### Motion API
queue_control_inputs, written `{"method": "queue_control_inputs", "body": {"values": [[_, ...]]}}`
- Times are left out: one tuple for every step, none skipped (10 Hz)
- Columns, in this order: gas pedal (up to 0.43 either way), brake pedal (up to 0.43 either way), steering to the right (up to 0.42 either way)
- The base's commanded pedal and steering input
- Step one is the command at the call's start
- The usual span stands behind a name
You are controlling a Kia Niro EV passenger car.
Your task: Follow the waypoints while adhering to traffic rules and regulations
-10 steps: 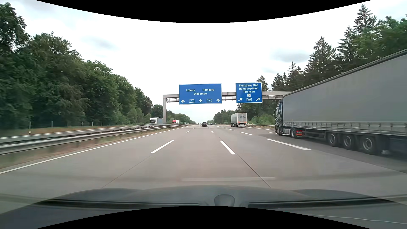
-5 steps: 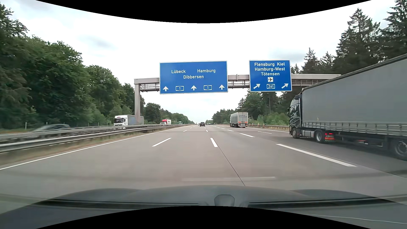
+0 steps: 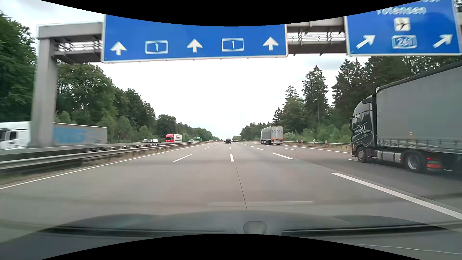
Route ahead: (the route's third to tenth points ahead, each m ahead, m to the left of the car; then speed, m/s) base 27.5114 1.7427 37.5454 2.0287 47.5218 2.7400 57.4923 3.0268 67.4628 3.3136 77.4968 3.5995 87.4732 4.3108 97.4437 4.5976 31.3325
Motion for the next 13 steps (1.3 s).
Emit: {"method": "queue_control_inputs", "body": {"values": [[0.157, 0.0, -0.004], [0.157, 0.0, -0.005], [0.157, 0.0, -0.005], [0.157, 0.0, -0.005], [0.157, 0.0, -0.006], [0.157, 0.0, -0.006], [0.157, 0.0, -0.006], [0.157, 0.0, -0.006], [0.157, 0.0, -0.007], [0.157, 0.0, -0.008], [0.157, 0.0, -0.008], [0.157, 0.0, -0.009], [0.157, 0.0, -0.009]]}}
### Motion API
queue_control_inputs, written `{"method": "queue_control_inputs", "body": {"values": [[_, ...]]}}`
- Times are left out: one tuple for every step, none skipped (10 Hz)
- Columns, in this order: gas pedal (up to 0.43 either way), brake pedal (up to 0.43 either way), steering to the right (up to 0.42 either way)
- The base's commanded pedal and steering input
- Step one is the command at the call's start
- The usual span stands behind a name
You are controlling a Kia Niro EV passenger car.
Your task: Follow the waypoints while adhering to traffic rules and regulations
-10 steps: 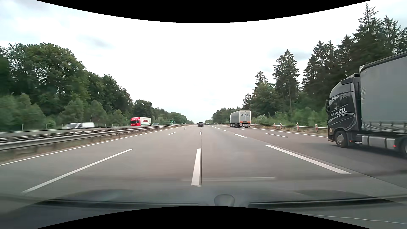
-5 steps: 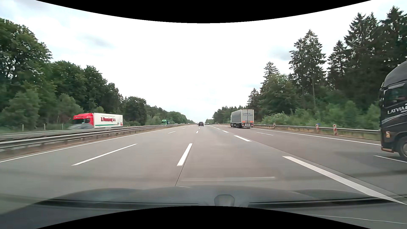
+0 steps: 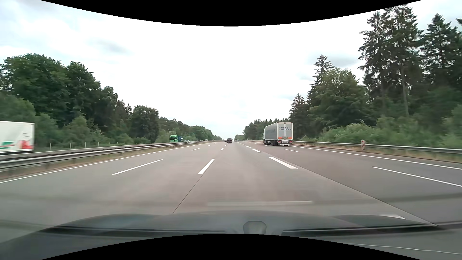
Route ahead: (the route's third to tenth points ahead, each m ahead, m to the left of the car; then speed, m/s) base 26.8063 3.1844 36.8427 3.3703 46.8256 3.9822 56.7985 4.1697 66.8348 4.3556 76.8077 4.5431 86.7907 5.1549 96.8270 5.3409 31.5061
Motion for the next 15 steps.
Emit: {"method": "queue_control_inputs", "body": {"values": [[0.157, 0.0, -0.009], [0.157, 0.0, -0.008], [0.157, 0.0, -0.009], [0.157, 0.0, -0.009], [0.13, 0.0, -0.009], [0.13, 0.0, -0.009], [0.13, 0.0, -0.009], [0.13, 0.0, -0.009], [0.13, 0.0, -0.008], [0.13, 0.0, -0.008], [0.13, 0.0, -0.008], [0.13, 0.0, -0.007], [0.13, 0.0, -0.006], [0.13, 0.0, -0.006], [0.13, 0.0, -0.005]]}}
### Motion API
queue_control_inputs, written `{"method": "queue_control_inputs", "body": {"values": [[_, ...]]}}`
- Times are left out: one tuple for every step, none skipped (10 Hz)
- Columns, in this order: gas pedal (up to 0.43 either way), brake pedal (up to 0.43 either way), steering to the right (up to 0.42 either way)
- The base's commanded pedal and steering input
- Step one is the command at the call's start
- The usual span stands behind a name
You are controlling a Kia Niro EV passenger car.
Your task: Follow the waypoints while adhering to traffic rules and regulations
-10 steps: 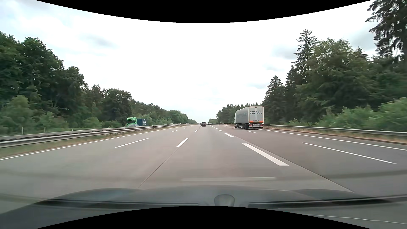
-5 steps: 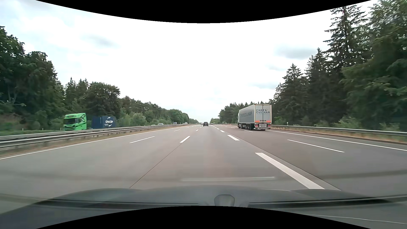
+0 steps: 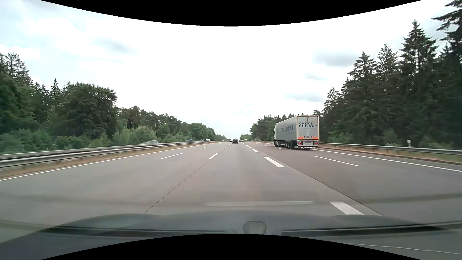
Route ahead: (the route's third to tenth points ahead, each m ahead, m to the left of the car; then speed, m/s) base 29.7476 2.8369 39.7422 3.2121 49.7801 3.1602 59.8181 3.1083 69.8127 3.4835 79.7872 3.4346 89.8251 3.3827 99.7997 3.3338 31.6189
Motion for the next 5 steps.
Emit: {"method": "queue_control_inputs", "body": {"values": [[0.138, 0.0, -0.004], [0.138, 0.0, -0.004], [0.138, 0.0, -0.004], [0.138, 0.0, -0.003], [0.138, 0.0, -0.003]]}}
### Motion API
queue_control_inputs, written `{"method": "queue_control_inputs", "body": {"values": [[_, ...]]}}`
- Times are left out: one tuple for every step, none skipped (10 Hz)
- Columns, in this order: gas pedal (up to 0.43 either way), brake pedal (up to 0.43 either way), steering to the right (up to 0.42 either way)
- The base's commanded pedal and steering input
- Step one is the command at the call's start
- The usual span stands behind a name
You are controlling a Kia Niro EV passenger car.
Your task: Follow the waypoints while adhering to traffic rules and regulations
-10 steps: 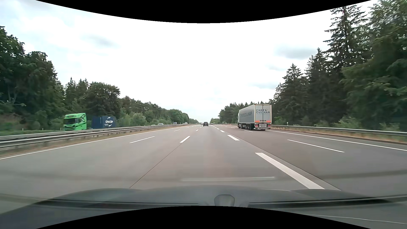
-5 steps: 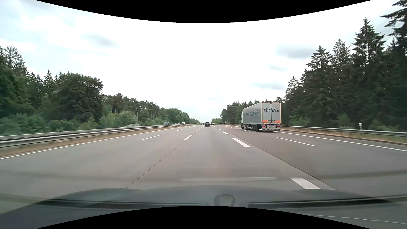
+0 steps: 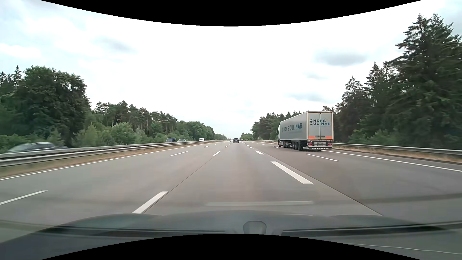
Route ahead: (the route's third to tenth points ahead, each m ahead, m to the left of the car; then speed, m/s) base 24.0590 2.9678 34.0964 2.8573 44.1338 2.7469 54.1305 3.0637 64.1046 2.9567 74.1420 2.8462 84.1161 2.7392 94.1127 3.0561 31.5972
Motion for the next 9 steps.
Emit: {"method": "queue_control_inputs", "body": {"values": [[0.138, 0.0, -0.003], [0.138, 0.0, -0.003], [0.138, 0.0, -0.003], [0.138, 0.0, -0.003], [0.138, 0.0, -0.003], [0.138, 0.0, -0.002], [0.138, 0.0, -0.002], [0.138, 0.0, -0.002], [0.138, 0.0, -0.002]]}}
